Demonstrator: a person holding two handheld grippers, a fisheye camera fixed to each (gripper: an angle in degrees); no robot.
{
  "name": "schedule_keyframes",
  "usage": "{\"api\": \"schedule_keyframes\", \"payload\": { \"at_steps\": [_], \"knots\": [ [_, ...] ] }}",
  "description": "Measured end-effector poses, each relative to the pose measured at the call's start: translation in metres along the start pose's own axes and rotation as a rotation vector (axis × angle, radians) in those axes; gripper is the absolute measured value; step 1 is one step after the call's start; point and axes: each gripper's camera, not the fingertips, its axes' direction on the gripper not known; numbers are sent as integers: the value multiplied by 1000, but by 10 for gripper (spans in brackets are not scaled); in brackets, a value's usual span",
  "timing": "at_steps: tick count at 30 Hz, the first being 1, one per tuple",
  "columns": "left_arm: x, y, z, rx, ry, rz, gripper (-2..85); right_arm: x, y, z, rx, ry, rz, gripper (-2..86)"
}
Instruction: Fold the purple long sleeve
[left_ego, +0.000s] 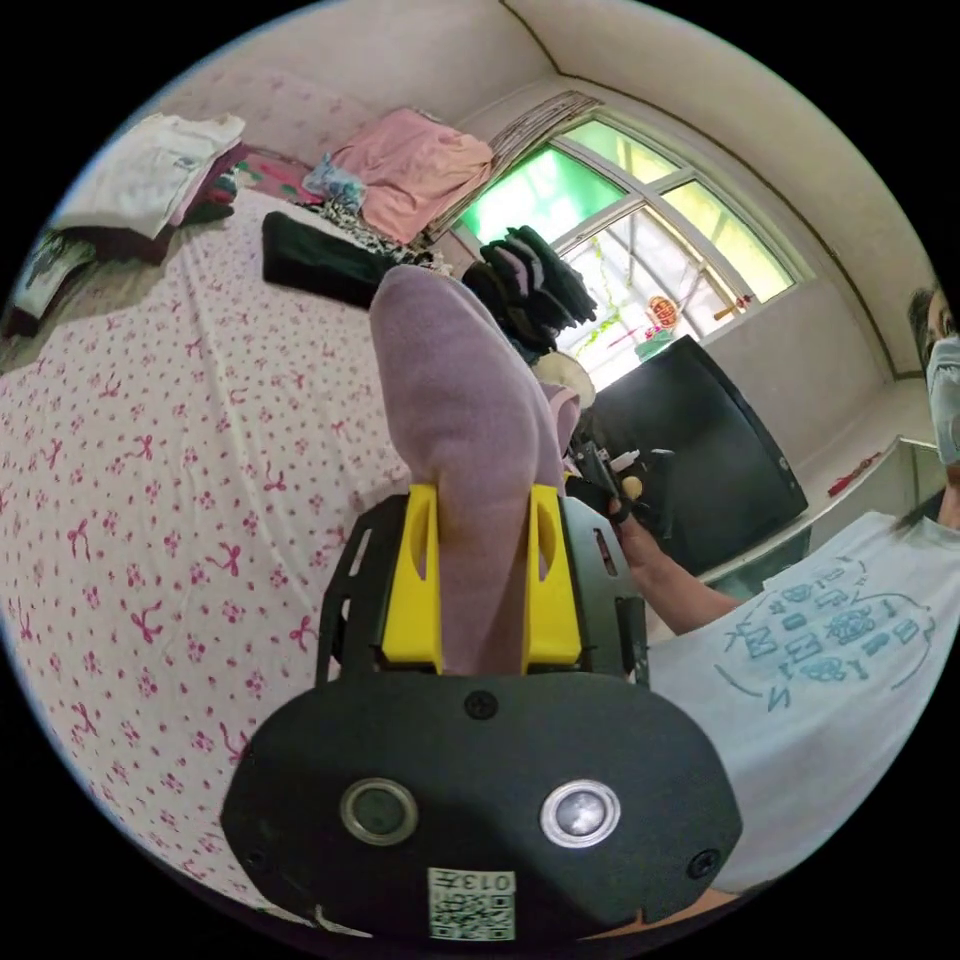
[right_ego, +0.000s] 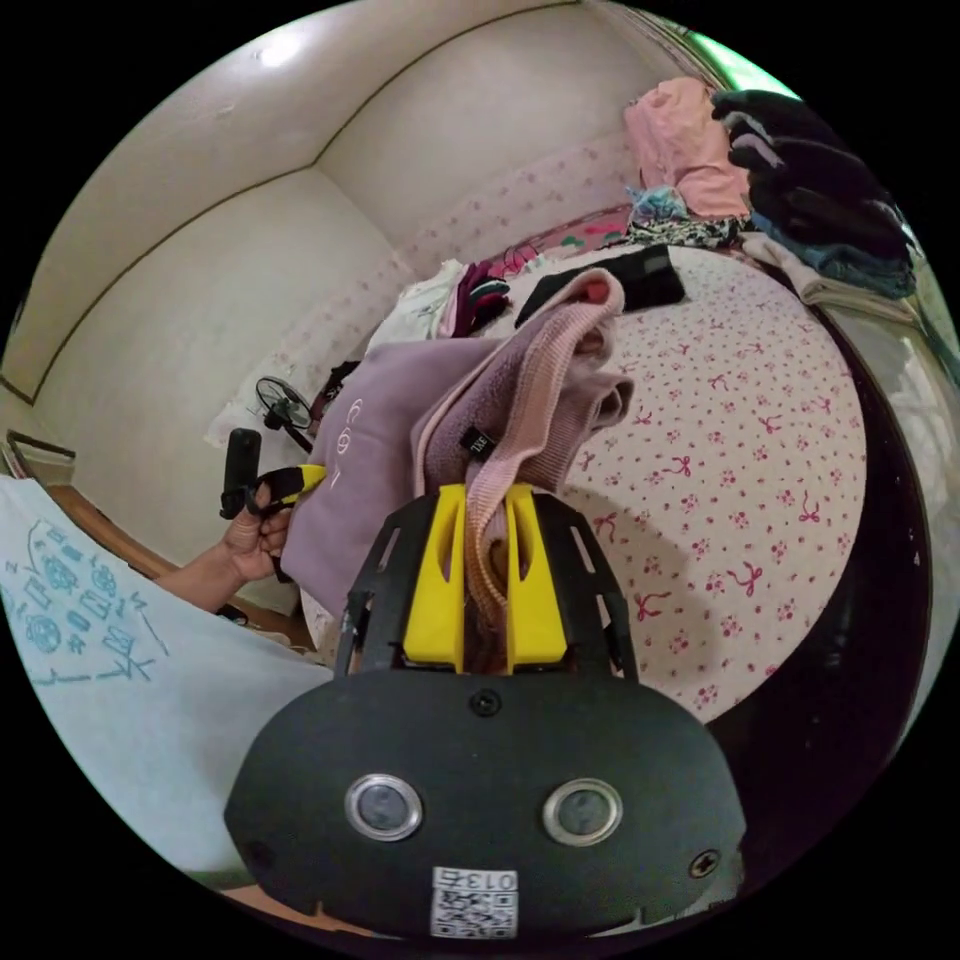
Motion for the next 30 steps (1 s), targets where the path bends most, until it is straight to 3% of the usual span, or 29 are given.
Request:
{"api": "schedule_keyframes", "payload": {
  "at_steps": [10,17,22,25,29,30],
  "knots": [
    [-14,-195,52,36,-1,106,133,27,-177,3,56,77,-111,66],
    [-54,-361,106,59,-67,73,135,84,-350,60,40,63,-166,68],
    [-84,-430,139,62,-129,1,136,105,-441,114,-10,74,-190,68],
    [-102,-454,164,39,-229,-62,135,119,-481,153,-59,70,-162,70],
    [-111,-461,218,-97,-556,-79,123,137,-500,219,-175,170,-102,78],
    [-110,-459,219,-63,-542,-76,121,141,-499,230,-184,207,-79,81]
  ]
}}
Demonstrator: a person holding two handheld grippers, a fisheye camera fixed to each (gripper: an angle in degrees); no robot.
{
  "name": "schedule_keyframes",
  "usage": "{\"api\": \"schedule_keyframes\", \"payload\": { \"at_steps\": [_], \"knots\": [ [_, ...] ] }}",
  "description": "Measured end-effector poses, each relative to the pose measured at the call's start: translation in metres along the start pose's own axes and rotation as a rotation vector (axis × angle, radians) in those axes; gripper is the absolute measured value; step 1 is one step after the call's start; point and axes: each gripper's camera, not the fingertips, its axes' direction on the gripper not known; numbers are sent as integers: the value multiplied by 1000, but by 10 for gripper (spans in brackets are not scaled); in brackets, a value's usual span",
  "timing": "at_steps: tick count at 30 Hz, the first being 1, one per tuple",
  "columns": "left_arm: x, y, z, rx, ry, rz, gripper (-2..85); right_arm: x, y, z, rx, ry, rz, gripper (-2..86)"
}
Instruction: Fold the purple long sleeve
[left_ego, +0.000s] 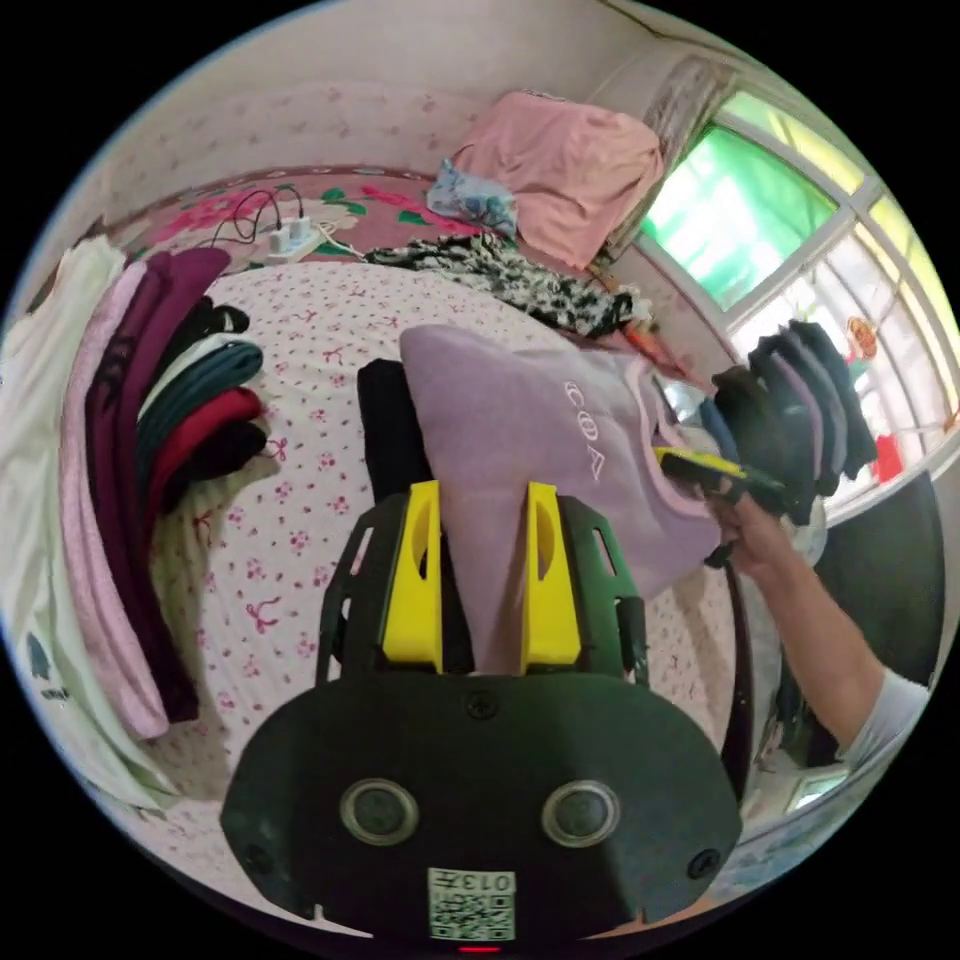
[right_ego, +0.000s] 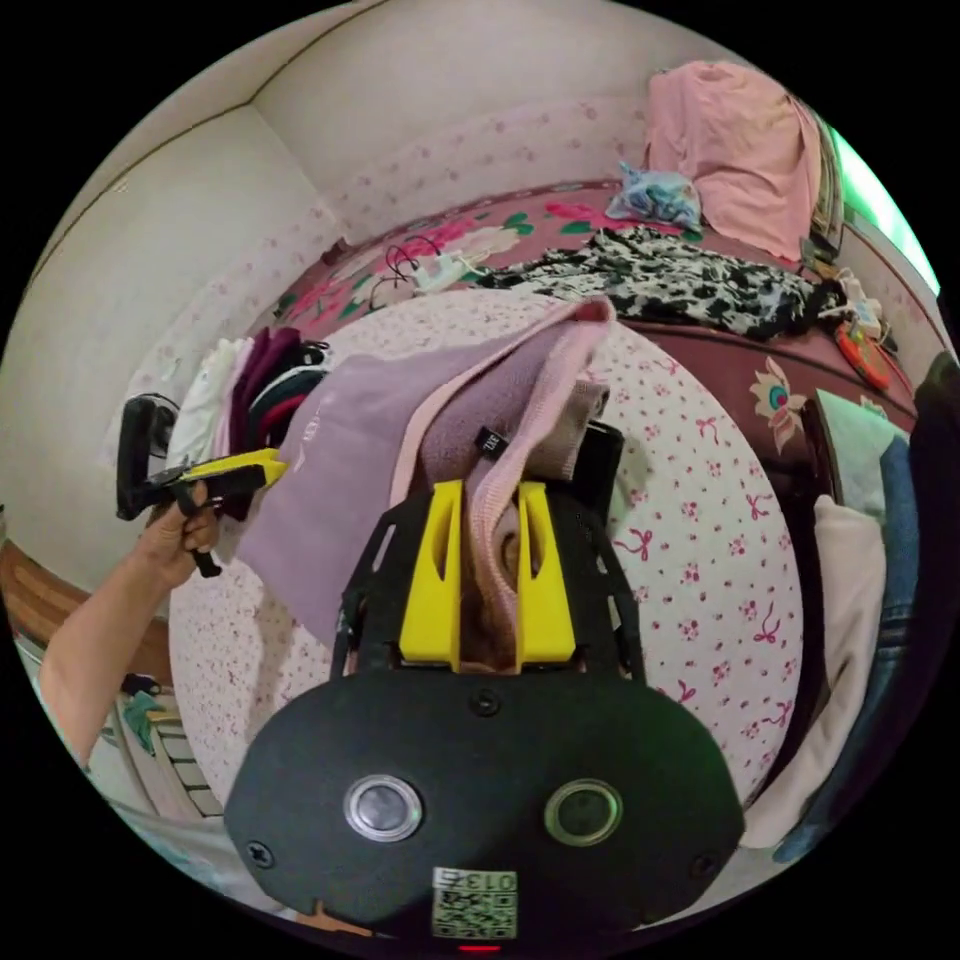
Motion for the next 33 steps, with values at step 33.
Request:
{"api": "schedule_keyframes", "payload": {
  "at_steps": [33],
  "knots": [
    [157,189,-38,185,-329,248,-4,-235,28,-4,258,239,-438,0]
  ]
}}
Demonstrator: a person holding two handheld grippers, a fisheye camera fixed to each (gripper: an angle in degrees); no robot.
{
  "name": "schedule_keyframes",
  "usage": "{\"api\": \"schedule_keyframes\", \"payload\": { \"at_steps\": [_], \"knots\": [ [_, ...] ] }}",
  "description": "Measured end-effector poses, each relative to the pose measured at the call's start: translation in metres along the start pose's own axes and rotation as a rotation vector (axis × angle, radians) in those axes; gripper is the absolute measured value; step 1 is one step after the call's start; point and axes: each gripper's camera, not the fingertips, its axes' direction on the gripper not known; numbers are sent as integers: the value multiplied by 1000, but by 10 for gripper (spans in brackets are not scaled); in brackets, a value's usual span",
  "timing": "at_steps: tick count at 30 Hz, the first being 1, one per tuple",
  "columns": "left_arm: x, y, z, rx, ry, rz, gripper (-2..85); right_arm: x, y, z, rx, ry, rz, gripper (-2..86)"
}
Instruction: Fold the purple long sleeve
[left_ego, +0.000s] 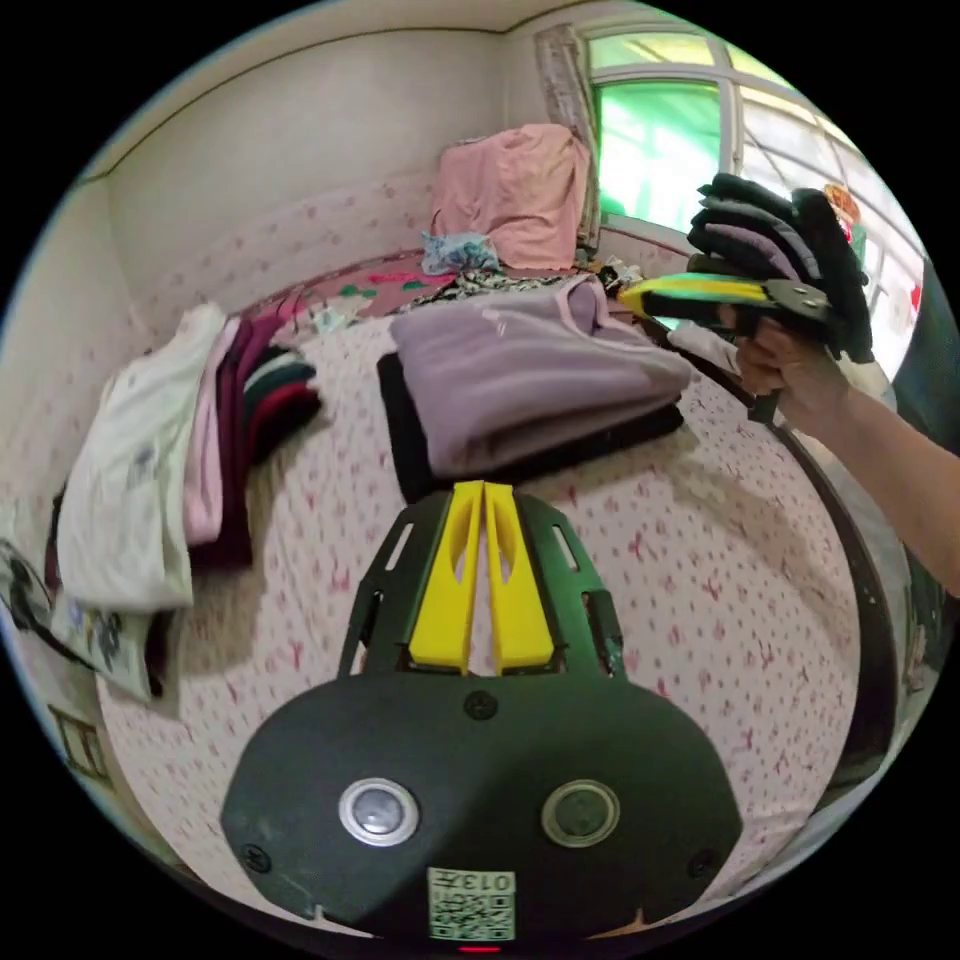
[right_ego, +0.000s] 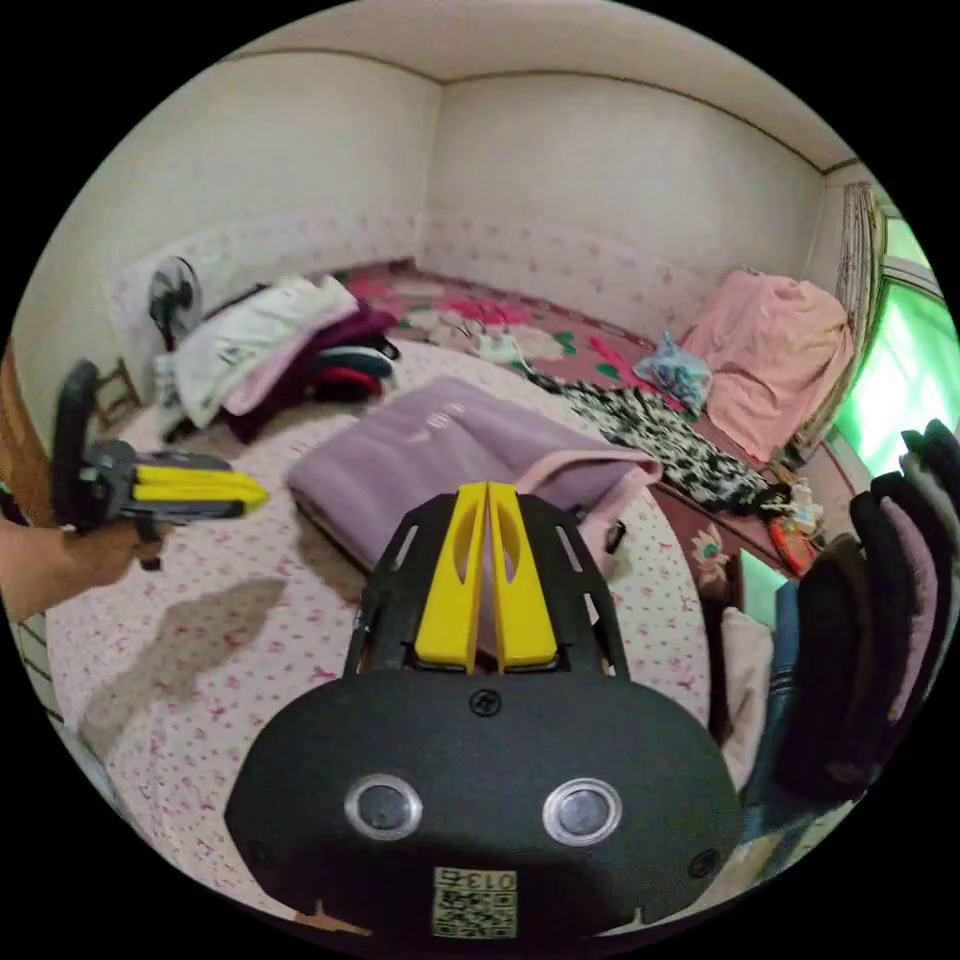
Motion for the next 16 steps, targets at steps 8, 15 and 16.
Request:
{"api": "schedule_keyframes", "payload": {
  "at_steps": [8,15,16],
  "knots": [
    [-56,193,-62,-67,30,-281,-3,-150,61,-19,0,-221,-72,2],
    [-125,286,-118,-69,0,-352,-2,-269,85,-1,-193,-403,20,6],
    [-142,299,-128,-64,-5,-358,-2,-279,85,0,-203,-405,16,6]
  ]
}}
